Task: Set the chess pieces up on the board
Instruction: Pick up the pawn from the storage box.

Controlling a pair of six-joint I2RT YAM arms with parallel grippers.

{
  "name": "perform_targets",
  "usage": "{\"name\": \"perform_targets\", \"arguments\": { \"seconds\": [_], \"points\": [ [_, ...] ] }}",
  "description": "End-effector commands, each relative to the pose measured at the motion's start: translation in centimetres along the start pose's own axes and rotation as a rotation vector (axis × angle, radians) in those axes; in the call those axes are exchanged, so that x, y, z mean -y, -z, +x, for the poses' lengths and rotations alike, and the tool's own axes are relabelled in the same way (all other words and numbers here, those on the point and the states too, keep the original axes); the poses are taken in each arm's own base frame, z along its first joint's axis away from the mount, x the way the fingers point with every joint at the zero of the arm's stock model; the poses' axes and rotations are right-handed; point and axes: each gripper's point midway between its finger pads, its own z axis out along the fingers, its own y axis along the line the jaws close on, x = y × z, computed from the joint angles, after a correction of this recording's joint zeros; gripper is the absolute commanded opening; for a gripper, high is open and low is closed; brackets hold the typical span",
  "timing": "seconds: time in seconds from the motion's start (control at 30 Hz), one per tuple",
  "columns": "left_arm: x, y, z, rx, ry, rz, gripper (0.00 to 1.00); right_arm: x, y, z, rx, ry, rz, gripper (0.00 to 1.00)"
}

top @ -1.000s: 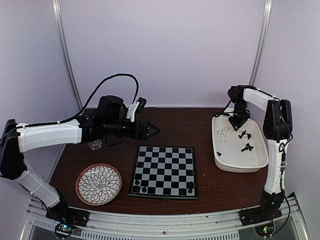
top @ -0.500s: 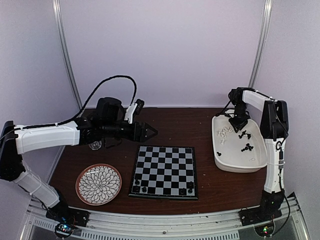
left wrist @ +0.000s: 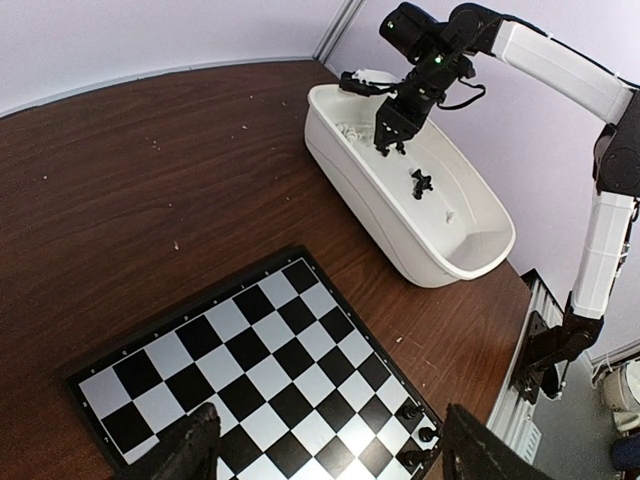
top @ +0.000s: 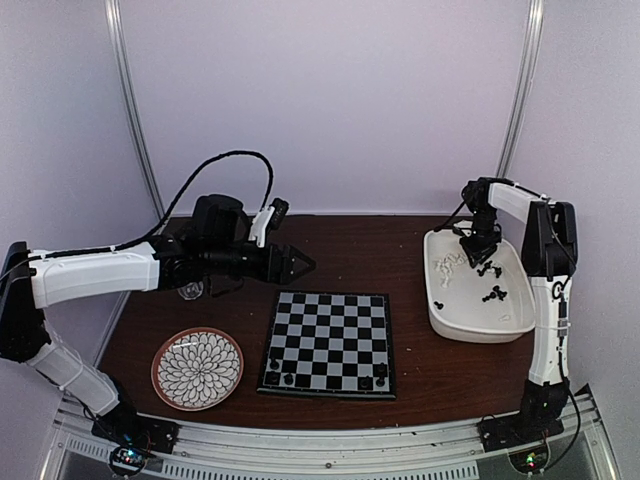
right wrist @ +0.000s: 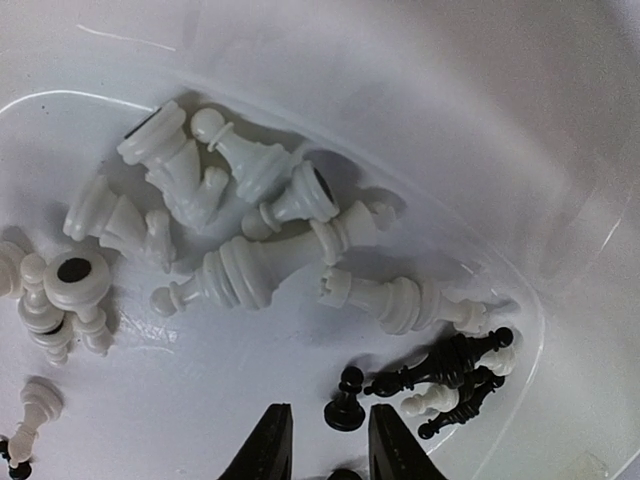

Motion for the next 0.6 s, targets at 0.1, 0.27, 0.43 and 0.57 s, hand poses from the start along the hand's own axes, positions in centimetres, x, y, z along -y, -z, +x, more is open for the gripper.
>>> {"name": "perform_targets", "arguments": {
  "seconds": [0.1, 0.27, 0.43, 0.57],
  "points": [
    [0.6, 0.5, -0.5, 0.019, -0.007, 0.01, 0.76, 0.4, -2.3, 1.5, -0.067, -0.031, -0.025, 0.29],
    [0.6, 0.3, -0.5, 0.021, -0.008, 0.012, 0.76, 0.6, -0.7, 1.8, 0.001, -0.052, -0.005, 0.3],
    [0.7, 0.1, -0.5, 0.015, -0.007, 0.024, 0.76, 0.3, -1.0, 2.5, -0.004, -0.054, -0.009, 0.29],
    [0.8, 0.2, -0.6, 0.018, -0.01, 0.023, 0.76, -0.3, -1.8, 2.7, -0.013, -0.052, -0.028, 0.29]
  ]
}}
